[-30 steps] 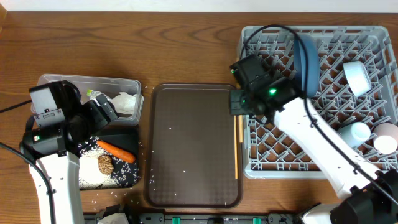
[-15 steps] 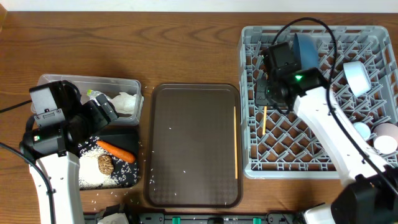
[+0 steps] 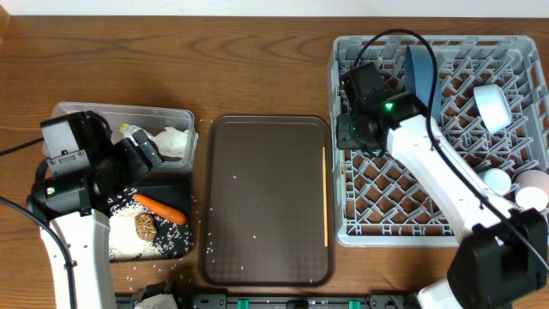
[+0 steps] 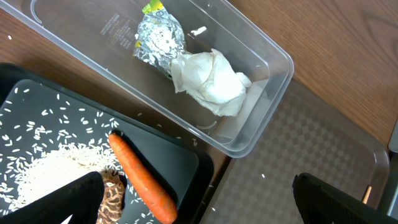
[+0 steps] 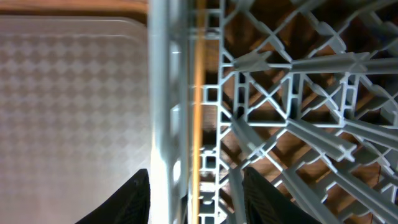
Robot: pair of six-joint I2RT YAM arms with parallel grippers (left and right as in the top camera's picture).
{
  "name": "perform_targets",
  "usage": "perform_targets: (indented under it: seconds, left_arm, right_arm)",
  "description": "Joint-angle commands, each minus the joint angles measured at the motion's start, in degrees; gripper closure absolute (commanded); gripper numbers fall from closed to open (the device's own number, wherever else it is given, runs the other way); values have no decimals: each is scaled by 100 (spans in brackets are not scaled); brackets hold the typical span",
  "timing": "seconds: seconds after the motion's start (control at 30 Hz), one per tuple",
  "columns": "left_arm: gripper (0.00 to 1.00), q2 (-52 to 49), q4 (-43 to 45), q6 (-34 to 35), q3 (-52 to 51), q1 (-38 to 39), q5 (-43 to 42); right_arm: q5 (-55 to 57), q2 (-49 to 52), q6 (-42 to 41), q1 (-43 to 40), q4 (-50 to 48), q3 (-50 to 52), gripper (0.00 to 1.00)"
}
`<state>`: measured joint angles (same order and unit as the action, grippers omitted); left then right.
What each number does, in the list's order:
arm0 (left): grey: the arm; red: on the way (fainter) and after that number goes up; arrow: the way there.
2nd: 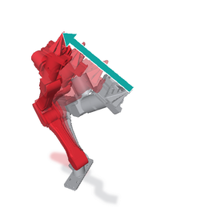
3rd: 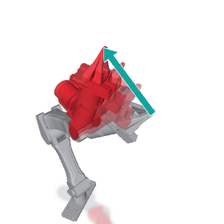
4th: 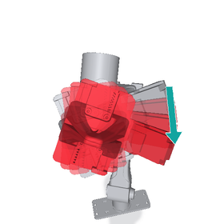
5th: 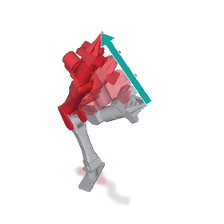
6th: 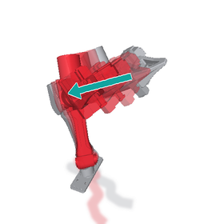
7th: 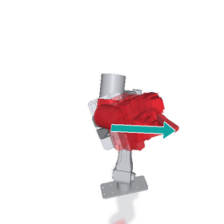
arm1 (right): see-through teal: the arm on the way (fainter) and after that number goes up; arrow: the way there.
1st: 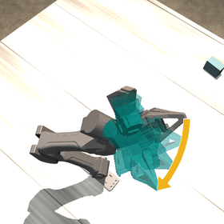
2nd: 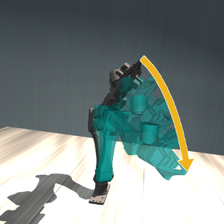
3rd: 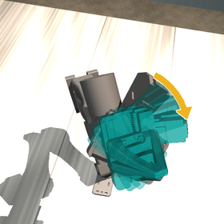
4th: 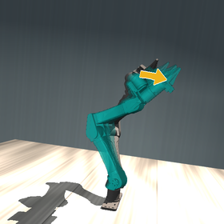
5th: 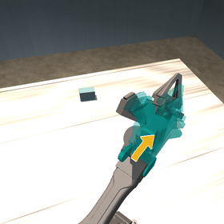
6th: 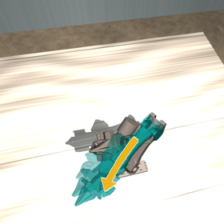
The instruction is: Sort waste into correct bins and load items into the dishwasher rack
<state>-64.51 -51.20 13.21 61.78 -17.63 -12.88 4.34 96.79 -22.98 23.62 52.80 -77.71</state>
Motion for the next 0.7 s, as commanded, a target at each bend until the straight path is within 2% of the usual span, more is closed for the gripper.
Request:
perform_targets:
  seconds: [0.0,0.17,0.3,0.4,0.67]
  left_arm:
    - [2,-24,-20,-96,122,-20,76]
    - [2,-24,-20,-96,122,-20,76]
    - [2,-24,-20,-96,122,-20,76]
    - [2,-24,-20,-96,122,-20,76]
    - [2,-24,-20,-96,122,-20,76]
  right_arm:
    - [-39,-393,35,407,20,-28,57]
    - [13,-258,-157,1237,-15,-20,64]
    - [457,170,-1147,1670,219,-17,71]
    - [595,649,-1582,1816,334,-17,66]
    - [422,1631,-1464,1781,330,-17,63]
